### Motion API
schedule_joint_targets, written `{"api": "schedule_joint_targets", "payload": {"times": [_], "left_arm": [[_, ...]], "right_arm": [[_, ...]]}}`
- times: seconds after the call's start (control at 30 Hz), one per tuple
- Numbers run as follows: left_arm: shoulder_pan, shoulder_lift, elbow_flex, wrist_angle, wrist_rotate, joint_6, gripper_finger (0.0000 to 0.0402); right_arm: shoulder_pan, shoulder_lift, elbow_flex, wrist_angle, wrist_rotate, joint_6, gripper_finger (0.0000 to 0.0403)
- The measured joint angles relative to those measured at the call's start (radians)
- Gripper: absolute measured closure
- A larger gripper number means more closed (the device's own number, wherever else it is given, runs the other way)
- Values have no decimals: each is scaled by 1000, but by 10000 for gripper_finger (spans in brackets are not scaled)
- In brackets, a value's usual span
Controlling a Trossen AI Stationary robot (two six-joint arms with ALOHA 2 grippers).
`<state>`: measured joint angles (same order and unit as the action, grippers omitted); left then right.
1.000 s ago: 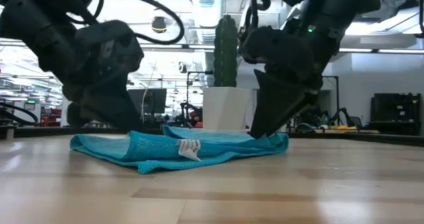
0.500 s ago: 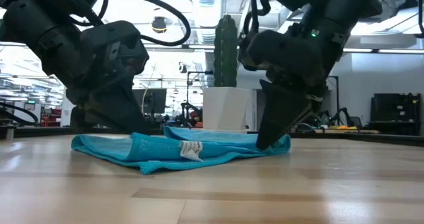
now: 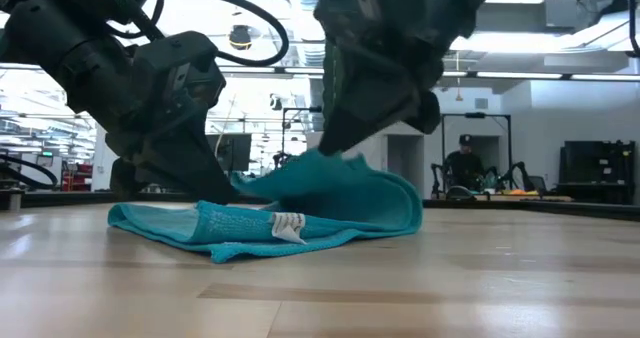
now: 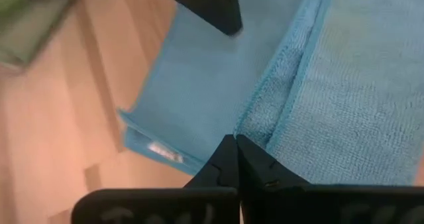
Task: Fold microfiber towels
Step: Fold the blue microfiber towel
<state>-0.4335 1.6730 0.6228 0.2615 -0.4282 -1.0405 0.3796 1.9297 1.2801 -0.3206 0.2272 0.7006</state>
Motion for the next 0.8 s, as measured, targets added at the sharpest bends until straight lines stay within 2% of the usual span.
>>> {"api": "schedule_joint_targets", "payload": {"times": [0.23,0.5,0.8], "left_arm": [[0,0,0,3,1,-3,401],[0,0,0,31,5,-4,401],[4,-36,40,35,51,34,401]], "right_arm": [[-2,40,4,-24,-5,5,371],[2,95,5,12,-76,5,359],[2,8,5,7,-67,-3,285]]}}
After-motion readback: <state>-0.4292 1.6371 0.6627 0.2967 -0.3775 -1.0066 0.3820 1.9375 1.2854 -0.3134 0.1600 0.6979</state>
